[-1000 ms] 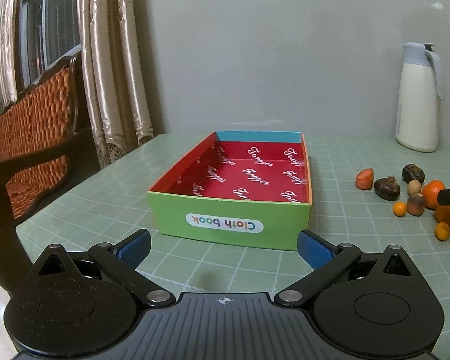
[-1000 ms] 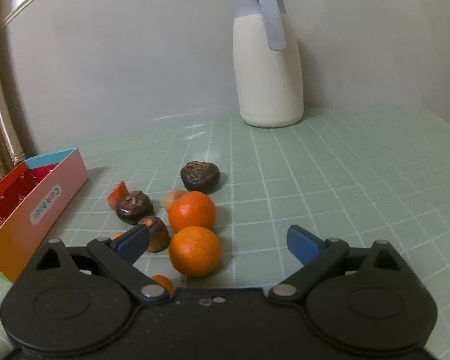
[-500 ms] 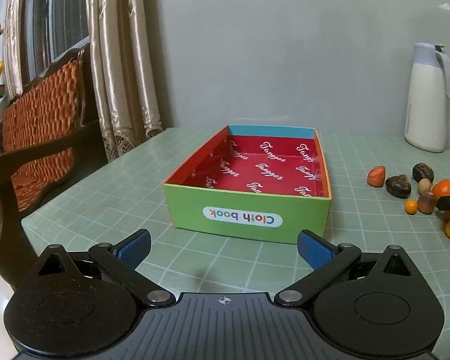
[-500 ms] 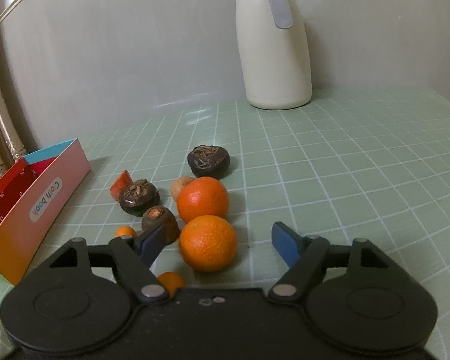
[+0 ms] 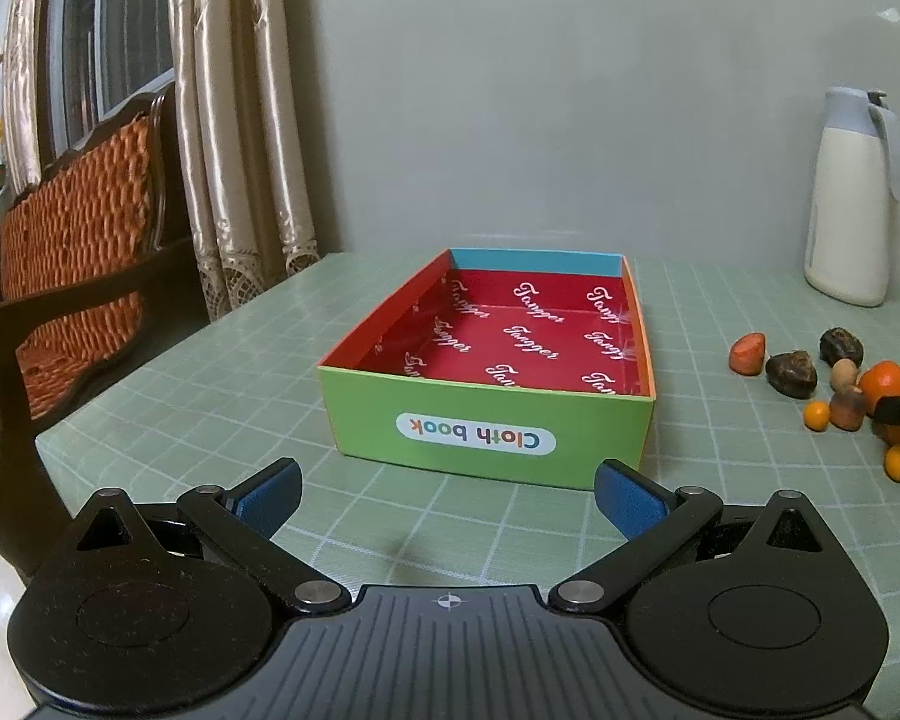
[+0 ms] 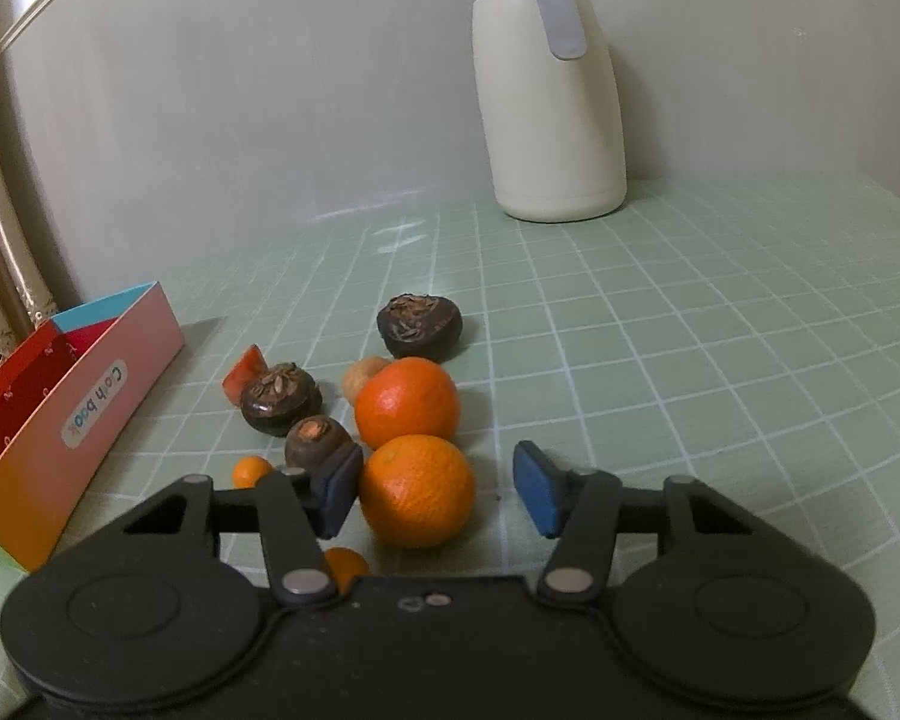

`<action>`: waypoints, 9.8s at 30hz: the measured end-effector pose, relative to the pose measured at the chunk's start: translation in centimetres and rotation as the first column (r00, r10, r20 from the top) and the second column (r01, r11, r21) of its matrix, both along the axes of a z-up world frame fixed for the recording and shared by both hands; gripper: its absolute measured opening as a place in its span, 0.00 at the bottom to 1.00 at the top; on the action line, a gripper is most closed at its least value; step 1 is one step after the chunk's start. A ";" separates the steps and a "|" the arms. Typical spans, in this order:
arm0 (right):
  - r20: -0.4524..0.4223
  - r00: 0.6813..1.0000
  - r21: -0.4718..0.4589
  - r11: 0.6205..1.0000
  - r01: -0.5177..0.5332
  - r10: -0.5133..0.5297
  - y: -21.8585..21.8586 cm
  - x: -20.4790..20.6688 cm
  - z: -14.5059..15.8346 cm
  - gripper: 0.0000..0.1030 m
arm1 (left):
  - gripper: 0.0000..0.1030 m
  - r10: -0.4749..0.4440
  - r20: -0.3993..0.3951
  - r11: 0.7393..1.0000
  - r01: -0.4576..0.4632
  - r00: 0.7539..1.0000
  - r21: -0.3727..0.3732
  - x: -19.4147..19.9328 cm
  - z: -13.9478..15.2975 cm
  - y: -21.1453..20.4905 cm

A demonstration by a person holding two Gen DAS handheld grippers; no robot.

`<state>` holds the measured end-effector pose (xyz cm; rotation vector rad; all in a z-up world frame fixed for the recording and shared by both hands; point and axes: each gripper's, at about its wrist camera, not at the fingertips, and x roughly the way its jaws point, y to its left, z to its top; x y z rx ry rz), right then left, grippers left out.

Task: Organize fruits
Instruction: 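Reach the right gripper to another orange and close on it, then carry the orange with the right gripper into the box and release, then move the left gripper back to the fruit and grasp a kumquat, then carry the kumquat with the left gripper into the box and release, then withdraw the left gripper from the box toward the fruit, then reach the right gripper to the orange and close on it, then carry the orange with the right gripper into the box and release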

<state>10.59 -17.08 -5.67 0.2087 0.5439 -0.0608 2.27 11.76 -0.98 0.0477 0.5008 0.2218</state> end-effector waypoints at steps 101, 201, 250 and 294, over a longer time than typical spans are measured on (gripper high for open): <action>0.202 0.941 -0.108 0.961 -0.253 0.271 8.8 -1.1 5.9 0.97 | 1.00 0.074 0.074 0.997 -0.075 0.995 0.014 -1.9 0.3 2.0; 0.192 0.981 -0.008 1.000 0.007 -0.006 0.5 -2.2 1.8 1.00 | 0.20 0.076 -0.045 0.996 -0.078 0.996 -0.034 10.6 -0.5 1.8; 0.122 0.992 0.003 1.000 -0.024 0.023 -0.8 -1.2 1.5 0.82 | 1.00 -0.030 0.131 0.997 0.019 0.991 0.080 1.8 1.0 -3.4; 0.079 0.997 0.153 0.988 0.009 -0.021 -0.9 1.6 0.7 0.39 | 1.00 0.035 0.110 0.994 -0.046 0.993 0.100 0.1 0.0 -0.3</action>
